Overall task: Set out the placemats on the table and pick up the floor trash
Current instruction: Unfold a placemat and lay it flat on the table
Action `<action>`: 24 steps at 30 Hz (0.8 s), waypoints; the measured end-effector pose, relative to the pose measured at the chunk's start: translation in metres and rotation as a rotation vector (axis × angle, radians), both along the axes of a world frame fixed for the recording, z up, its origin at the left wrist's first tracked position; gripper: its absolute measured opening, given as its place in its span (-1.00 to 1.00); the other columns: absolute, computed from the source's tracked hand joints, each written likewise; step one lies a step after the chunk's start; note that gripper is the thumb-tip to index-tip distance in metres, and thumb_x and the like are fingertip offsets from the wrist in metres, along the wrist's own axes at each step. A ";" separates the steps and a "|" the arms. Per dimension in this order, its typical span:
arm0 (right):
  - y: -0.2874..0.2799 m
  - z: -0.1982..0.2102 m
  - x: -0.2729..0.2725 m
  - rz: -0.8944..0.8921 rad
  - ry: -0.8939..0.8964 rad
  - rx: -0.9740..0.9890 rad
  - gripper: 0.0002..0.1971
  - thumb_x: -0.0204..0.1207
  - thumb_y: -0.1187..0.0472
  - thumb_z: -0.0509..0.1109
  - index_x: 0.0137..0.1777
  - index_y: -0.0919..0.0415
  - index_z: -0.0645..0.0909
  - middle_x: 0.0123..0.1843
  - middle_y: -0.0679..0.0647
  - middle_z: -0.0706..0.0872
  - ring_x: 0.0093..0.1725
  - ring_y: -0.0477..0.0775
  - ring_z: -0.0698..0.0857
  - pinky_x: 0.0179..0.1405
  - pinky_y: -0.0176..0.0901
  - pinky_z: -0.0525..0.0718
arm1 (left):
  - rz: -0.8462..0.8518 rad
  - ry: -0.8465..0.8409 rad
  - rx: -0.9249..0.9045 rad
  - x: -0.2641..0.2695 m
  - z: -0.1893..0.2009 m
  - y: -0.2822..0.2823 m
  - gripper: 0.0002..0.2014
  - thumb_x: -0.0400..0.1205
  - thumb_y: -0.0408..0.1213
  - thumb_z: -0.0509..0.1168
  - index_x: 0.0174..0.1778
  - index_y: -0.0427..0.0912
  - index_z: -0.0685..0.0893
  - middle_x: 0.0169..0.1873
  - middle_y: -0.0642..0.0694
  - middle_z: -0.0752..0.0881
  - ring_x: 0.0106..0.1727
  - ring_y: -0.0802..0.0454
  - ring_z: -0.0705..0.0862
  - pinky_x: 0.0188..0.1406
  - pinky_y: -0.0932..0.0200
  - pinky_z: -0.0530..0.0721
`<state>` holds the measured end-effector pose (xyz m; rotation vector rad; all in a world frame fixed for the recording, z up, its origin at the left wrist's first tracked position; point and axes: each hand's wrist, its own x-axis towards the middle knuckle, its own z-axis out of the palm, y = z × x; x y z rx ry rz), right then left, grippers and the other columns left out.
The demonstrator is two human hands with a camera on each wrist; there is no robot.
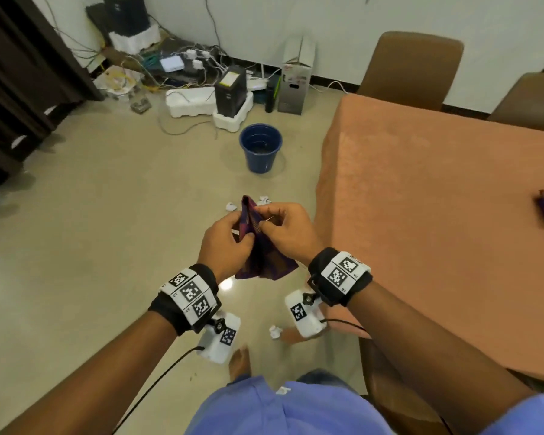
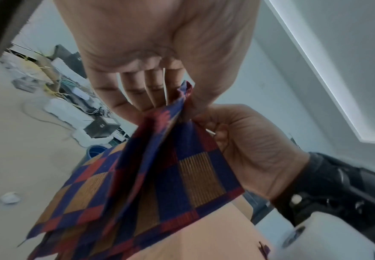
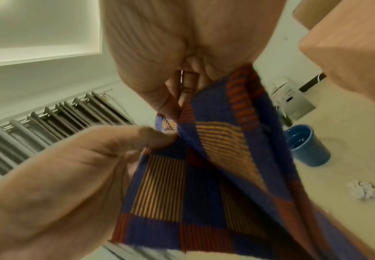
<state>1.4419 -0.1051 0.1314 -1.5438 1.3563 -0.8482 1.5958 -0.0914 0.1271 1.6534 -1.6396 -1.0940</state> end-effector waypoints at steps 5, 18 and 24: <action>-0.042 0.023 -0.079 0.047 0.424 -0.243 -0.64 0.47 0.37 0.25 0.17 0.17 0.77 0.02 0.08 0.79 0.02 0.10 0.72 0.04 -0.11 0.63 | -0.210 -0.340 -0.223 -0.020 0.007 -0.056 -0.66 0.44 -0.14 0.14 -0.05 -0.10 0.78 -0.21 -0.18 0.78 -0.12 -0.28 0.70 -0.20 0.02 0.61; -0.031 0.121 -0.311 -0.186 0.939 -0.412 -0.64 0.59 0.07 0.30 0.23 0.27 0.72 0.00 0.27 0.66 -0.03 0.28 0.60 -0.20 -0.10 0.40 | -0.419 -0.369 -0.739 -0.240 0.071 -0.185 -0.70 0.48 -0.25 0.20 -0.06 -0.01 0.84 0.01 -0.06 0.74 0.11 -0.27 0.57 0.03 -0.15 0.55; 0.038 0.042 -0.313 -0.203 0.903 -0.336 -0.59 0.49 0.29 0.17 0.27 0.17 0.70 0.08 0.21 0.71 0.05 0.23 0.63 0.00 0.05 0.60 | -0.635 -0.342 -0.694 -0.279 0.004 -0.175 -0.72 0.49 -0.10 0.21 -0.10 0.11 0.85 0.27 -0.11 0.66 0.23 -0.30 0.54 0.11 -0.17 0.50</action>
